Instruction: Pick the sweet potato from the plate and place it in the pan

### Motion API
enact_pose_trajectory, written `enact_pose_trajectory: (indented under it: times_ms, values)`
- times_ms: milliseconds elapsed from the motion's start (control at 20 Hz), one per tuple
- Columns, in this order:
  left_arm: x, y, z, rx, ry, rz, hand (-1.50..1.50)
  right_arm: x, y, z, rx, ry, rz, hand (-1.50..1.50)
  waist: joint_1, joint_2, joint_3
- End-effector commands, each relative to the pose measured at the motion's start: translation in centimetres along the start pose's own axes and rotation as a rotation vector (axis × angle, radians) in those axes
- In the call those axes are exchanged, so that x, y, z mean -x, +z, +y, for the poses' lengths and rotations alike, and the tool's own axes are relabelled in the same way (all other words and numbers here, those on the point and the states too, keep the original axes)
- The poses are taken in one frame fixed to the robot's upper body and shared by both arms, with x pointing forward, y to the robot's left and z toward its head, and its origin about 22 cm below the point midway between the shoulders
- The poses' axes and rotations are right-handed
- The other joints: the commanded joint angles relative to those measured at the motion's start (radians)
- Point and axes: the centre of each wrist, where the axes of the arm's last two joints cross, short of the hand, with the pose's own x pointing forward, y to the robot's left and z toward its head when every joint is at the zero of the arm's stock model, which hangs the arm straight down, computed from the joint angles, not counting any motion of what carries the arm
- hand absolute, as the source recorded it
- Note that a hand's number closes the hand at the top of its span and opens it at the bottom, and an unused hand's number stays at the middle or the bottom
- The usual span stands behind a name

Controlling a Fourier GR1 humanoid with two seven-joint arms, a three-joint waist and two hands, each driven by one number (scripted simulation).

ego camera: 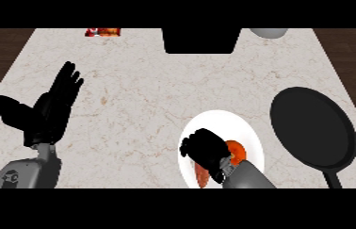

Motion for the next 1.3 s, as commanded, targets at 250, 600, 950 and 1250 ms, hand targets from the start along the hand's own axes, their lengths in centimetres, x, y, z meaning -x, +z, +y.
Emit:
enact_pose_trajectory:
  times_ms: [250,600,950,1250]
  values:
    - [1.4,-0.9,-1.4,-0.008,-0.014,-0.007,0.0,-0.1,-0.8,2.5,0.042,-0.027,-0.087,1.5,-0.004,0.005,0.002]
    - [1.0,0.8,-0.1,-0.017,0.013,0.007,0.0,0.3,0.9,3.2,0.096,-0.251,0.223,1.5,-0.02,0.0,0.002]
    - [0.1,0.0,1.0,-0.02,0.0,0.022,0.0,0.0,5.3,2.0,0.339,-0.375,0.648,1.5,-0.032,-0.002,0.002]
    - [1.5,1.4,0.6,-0.028,-0.01,0.019,0.0,-4.3,10.0,-3.4,0.679,-0.109,0.735,1.5,-0.028,-0.01,0.001]
